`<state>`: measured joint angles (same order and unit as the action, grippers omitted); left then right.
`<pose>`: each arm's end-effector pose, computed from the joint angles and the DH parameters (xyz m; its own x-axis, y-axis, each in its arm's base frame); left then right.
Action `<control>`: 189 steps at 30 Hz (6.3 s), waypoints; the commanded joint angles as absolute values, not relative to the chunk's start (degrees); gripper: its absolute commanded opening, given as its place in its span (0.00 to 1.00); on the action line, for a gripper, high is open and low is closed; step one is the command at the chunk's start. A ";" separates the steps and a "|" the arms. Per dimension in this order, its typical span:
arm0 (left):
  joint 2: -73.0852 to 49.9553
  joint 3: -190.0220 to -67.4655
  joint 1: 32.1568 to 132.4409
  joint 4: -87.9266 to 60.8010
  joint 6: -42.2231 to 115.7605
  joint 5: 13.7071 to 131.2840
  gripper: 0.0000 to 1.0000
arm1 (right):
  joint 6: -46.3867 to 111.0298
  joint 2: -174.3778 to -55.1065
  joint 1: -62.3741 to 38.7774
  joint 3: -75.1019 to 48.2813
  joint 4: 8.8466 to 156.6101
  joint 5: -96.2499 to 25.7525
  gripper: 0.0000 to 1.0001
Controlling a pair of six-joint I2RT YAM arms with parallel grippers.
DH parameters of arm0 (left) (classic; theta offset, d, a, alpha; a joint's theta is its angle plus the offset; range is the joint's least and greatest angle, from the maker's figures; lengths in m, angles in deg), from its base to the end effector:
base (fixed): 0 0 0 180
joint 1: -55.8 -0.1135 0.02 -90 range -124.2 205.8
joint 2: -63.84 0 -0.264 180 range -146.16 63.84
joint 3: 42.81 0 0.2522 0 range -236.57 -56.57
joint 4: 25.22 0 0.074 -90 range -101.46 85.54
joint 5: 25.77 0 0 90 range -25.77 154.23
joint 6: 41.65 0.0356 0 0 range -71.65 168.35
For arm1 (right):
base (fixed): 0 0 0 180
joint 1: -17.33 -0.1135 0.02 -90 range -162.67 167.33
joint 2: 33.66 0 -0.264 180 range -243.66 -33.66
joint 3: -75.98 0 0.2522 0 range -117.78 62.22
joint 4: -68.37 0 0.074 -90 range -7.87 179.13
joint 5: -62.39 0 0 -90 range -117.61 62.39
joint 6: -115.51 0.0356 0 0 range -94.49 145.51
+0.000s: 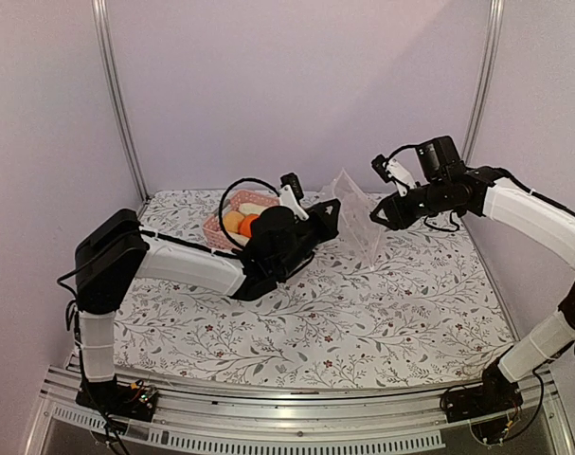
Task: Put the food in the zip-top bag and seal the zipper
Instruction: Pass from the left arm to the right, then move the bin to the center of the board, then pick up the fake fruit from the bin.
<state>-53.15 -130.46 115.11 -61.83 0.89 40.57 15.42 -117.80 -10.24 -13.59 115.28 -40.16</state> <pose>0.2498 -0.3929 0.2387 -0.3870 -0.6703 -0.6333 0.4428 0.4673 -0.7652 0.2850 0.1575 0.3280 -0.4736 -0.4402 -0.7628 -0.6897 0.7240 0.0104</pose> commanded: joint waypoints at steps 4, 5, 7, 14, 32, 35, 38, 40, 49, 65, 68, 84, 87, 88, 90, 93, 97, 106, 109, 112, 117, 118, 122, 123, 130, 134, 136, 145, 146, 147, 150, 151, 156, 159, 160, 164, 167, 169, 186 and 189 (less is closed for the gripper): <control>-53.68 -131.55 116.37 -63.39 1.54 41.65 0.00 | 16.06 -120.57 -10.22 -14.93 111.32 -39.96 0.44; -53.61 -131.61 116.40 -63.25 1.82 41.95 0.00 | 16.49 -120.98 -10.19 -15.36 111.29 -40.03 0.42; -53.58 -131.72 116.61 -63.03 2.07 42.29 0.00 | 16.77 -122.47 -10.23 -15.51 110.29 -39.34 0.34; -53.76 -132.57 116.88 -62.22 3.32 44.80 0.02 | 14.92 -124.27 -10.18 -15.08 102.19 -17.98 0.00; -29.28 -119.15 111.91 -12.41 2.04 25.63 0.63 | 10.11 -113.14 2.56 -4.82 97.55 -18.06 0.00; -27.14 -116.28 110.32 -7.52 -5.00 24.57 0.59 | 9.73 -110.92 3.14 -1.62 95.29 -18.28 0.00; -27.16 -116.00 108.87 -2.89 -12.73 24.18 0.57 | 10.30 -109.53 3.81 1.21 93.47 -19.61 0.00; -28.71 -117.09 107.27 -0.19 -15.71 25.30 0.57 | 11.02 -109.13 4.22 2.91 92.63 -22.47 0.00; -37.32 -124.10 100.55 7.71 -24.23 35.62 0.57 | 12.34 -107.63 4.32 9.96 87.91 -30.88 0.00; -47.50 -131.08 97.27 1.24 -22.40 40.24 0.55 | 10.51 -109.55 4.38 11.95 87.26 -33.36 0.00; -49.13 -132.47 97.13 1.90 -23.24 39.94 0.53 | 10.26 -109.68 4.38 12.02 87.30 -33.50 0.00; -49.04 -132.87 96.88 9.59 -22.89 39.90 0.22 | 10.04 -108.98 5.11 12.04 87.84 -34.36 0.00; -46.65 -130.29 96.90 10.73 -21.48 39.39 0.20 | 9.99 -109.15 5.13 11.95 88.10 -34.51 0.00; -45.59 -129.06 96.86 11.11 -21.09 39.17 0.18 | 9.96 -109.09 5.14 11.95 88.11 -34.53 0.00; -43.54 -126.79 96.84 11.18 -19.61 38.94 0.16 | 9.87 -109.07 5.18 11.95 88.13 -34.51 0.00; -40.42 -124.04 96.89 10.98 -14.65 39.55 0.13 | 9.62 -108.94 5.19 11.95 88.18 -34.22 0.00; -36.98 -121.04 96.93 12.10 -9.39 40.17 0.09 | 9.45 -108.90 5.28 11.95 88.20 -34.10 0.00; -28.23 -110.76 97.10 7.77 2.26 44.51 0.00 | 9.42 -109.24 5.40 12.03 88.26 -34.14 0.00; -26.54 -109.25 97.69 7.62 6.49 45.55 0.00 | 9.34 -109.33 5.52 12.04 88.30 -34.03 0.00; -25.02 -108.14 97.96 8.37 8.81 45.56 0.00 | 9.34 -109.34 5.57 12.04 88.30 -33.94 0.00; -23.09 -105.63 98.25 8.07 12.31 45.90 0.00 | 8.92 -109.63 5.56 12.04 88.20 -33.67 0.00; -22.75 -104.94 98.26 7.90 12.87 45.84 0.00 | 8.97 -109.72 5.59 12.10 88.13 -33.60 0.00; -22.36 -103.85 98.26 7.70 15.32 45.12 0.00 | 9.07 -109.88 5.58 12.15 88.32 -33.91 0.00; -22.44 -103.92 98.25 7.64 15.99 44.90 0.03 | 9.07 -109.80 5.55 11.90 88.59 -33.93 0.00; -19.38 -106.16 99.00 9.04 18.54 41.76 0.35 | 7.46 -107.80 5.59 7.74 93.92 -35.74 0.00; -12.70 -106.87 100.23 11.21 21.80 37.04 0.54 | 5.17 -107.12 5.60 3.96 100.55 -33.39 0.00; -8.56 -106.25 100.32 11.28 22.20 34.88 0.60 | 3.83 -106.09 5.62 2.35 102.56 -30.75 0.00; 9.06 -99.25 104.76 -0.39 30.04 48.43 0.60 | -0.89 -99.85 7.82 -4.25 110.55 -20.56 0.00; 10.37 -98.54 104.95 -1.13 30.02 49.92 0.60 | -1.09 -99.69 9.47 -4.62 111.12 -20.50 0.00; 11.50 -98.09 105.08 -1.51 29.91 50.39 0.60 | -1.12 -99.74 11.04 -4.86 110.95 -20.19 0.00; 14.48 -97.63 105.20 -2.13 31.74 49.53 0.61 | -0.96 -100.29 15.38 -6.90 108.93 -17.54 0.00; 15.33 -97.36 105.19 -2.65 32.26 48.49 0.62 | -0.53 -101.08 15.92 -7.94 108.57 -16.77 0.00; 12.81 -95.59 105.22 -6.69 32.91 46.40 0.74 | 1.83 -102.32 15.89 -8.48 107.83 -24.95 0.00; 5.60 -98.41 105.22 -4.61 31.87 46.67 0.74 | 4.90 -102.84 13.96 -4.46 107.00 -32.01 0.00; 3.05 -99.96 105.20 -3.37 30.98 47.20 0.74 | 5.33 -103.16 13.17 -2.93 106.83 -34.20 0.00; -6.89 -105.98 105.47 0.95 28.47 49.71 0.73 | 8.16 -104.30 12.07 5.36 102.11 -43.76 0.00; -13.05 -110.02 105.52 3.83 25.31 50.09 0.74 | 7.66 -104.50 12.07 9.31 99.12 -46.24 0.00; -16.23 -112.70 105.57 6.22 23.46 51.51 0.80 | 8.45 -104.96 12.06 10.92 98.02 -49.96 0.00; -38.31 -129.32 105.79 28.55 17.06 49.49 0.94 | 6.40 -101.83 12.05 15.07 97.95 -59.24 0.00; -40.42 -130.02 105.72 27.74 16.95 50.49 0.90 | 6.52 -101.43 11.98 15.13 97.93 -59.62 0.00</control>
<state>-38.04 -128.17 105.10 24.99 18.24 50.87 6.22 -102.92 12.12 14.32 98.73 -57.45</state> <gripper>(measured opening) 0.920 0.006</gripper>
